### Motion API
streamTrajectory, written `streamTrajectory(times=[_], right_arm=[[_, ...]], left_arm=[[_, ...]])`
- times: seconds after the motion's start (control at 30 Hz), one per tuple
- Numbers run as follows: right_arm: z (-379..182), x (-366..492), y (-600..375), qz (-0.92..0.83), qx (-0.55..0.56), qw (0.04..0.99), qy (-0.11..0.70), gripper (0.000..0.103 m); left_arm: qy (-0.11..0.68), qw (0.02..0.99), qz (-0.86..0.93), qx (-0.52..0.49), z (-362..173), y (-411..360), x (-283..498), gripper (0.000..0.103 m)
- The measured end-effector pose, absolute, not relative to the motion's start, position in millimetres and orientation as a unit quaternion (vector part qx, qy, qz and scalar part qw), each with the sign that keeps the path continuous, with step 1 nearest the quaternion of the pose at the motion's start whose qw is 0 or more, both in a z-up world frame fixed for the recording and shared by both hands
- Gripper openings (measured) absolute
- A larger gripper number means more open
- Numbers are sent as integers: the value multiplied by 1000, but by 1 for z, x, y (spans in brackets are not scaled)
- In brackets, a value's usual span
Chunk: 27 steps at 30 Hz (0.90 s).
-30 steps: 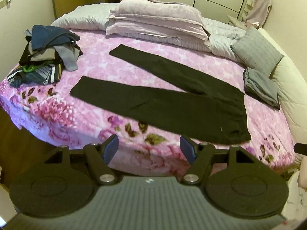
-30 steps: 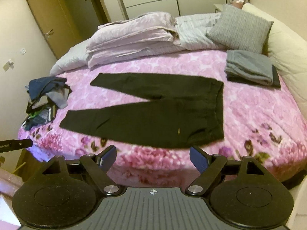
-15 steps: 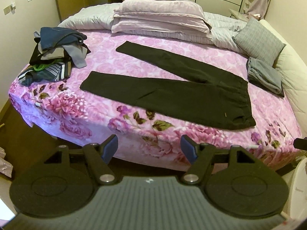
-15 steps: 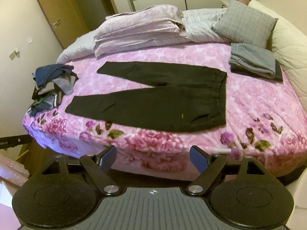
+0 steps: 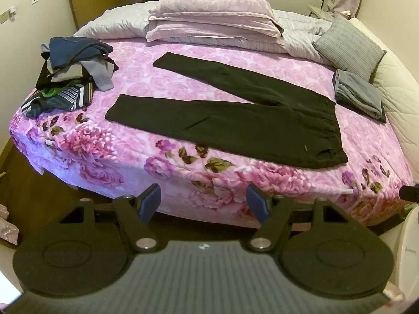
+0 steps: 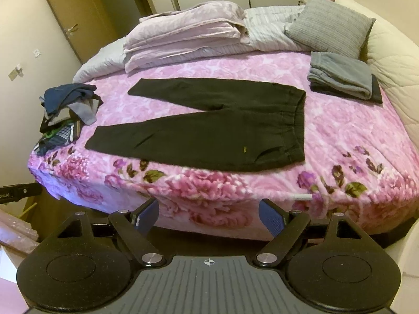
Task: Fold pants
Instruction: 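Release the trousers and raise both grippers away from the bed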
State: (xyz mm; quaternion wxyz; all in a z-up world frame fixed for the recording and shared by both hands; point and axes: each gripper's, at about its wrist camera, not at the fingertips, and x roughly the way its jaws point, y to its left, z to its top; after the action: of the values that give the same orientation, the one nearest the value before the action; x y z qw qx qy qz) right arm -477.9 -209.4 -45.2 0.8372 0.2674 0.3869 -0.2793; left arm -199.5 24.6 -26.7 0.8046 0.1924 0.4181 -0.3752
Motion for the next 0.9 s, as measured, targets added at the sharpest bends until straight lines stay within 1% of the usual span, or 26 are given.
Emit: streamTrajectory(times=[0.9], right_arm=[[-45, -470, -221, -278, 268, 838, 385, 81]], left_arm=[[419, 803, -377, 196, -29, 11, -192, 68]])
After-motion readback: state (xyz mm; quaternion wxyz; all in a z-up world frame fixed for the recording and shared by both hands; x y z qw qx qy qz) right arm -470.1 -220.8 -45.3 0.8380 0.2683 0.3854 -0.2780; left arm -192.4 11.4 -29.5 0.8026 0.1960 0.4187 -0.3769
